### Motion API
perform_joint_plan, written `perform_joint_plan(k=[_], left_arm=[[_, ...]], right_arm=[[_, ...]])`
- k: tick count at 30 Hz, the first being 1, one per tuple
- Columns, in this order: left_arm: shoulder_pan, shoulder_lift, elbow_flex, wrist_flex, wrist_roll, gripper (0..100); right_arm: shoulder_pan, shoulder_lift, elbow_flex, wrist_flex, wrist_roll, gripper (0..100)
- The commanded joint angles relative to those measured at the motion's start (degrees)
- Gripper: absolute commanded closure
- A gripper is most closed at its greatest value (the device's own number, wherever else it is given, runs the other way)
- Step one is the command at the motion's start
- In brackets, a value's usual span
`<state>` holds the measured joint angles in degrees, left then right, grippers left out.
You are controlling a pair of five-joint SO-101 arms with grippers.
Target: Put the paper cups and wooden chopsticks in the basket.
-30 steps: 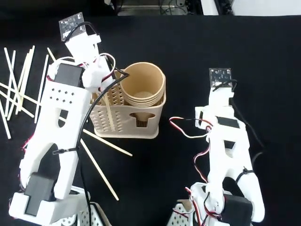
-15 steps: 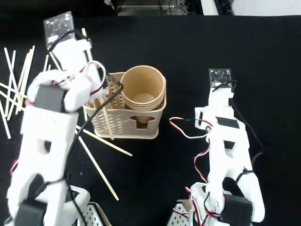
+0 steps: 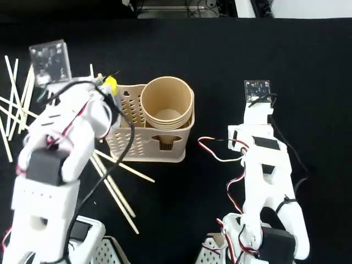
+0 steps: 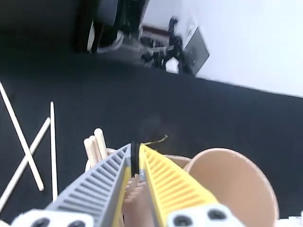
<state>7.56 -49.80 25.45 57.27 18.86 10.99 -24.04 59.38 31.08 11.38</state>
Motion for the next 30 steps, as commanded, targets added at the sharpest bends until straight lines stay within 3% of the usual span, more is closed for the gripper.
perform_joint_plan(k=[1, 6, 10, 13, 20, 30], left_arm=[[-3.6, -6.7, -1.5, 3.4, -0.9, 95], [-18.1, -8.5, -5.8, 11.9, 4.4, 84], [-27.8, -2.6, -3.8, 15.3, 0.9, 83], [-31.4, 7.3, -1.0, 15.7, 0.2, 83], [-32.0, 34.1, -0.4, 15.8, 5.5, 78], [-27.4, 59.8, -6.3, 10.5, 7.7, 77]], right_arm=[[-0.8, -1.6, -0.3, -1.0, 0.6, 96.3], [-0.8, -1.6, -0.3, -1.0, 0.6, 96.3], [-0.8, -1.6, -0.3, -1.0, 0.6, 96.3], [-0.8, -1.6, -0.3, -1.0, 0.6, 96.3], [-0.8, -1.6, -0.3, -1.0, 0.6, 96.3], [-0.8, -1.6, -0.3, -1.0, 0.6, 96.3]])
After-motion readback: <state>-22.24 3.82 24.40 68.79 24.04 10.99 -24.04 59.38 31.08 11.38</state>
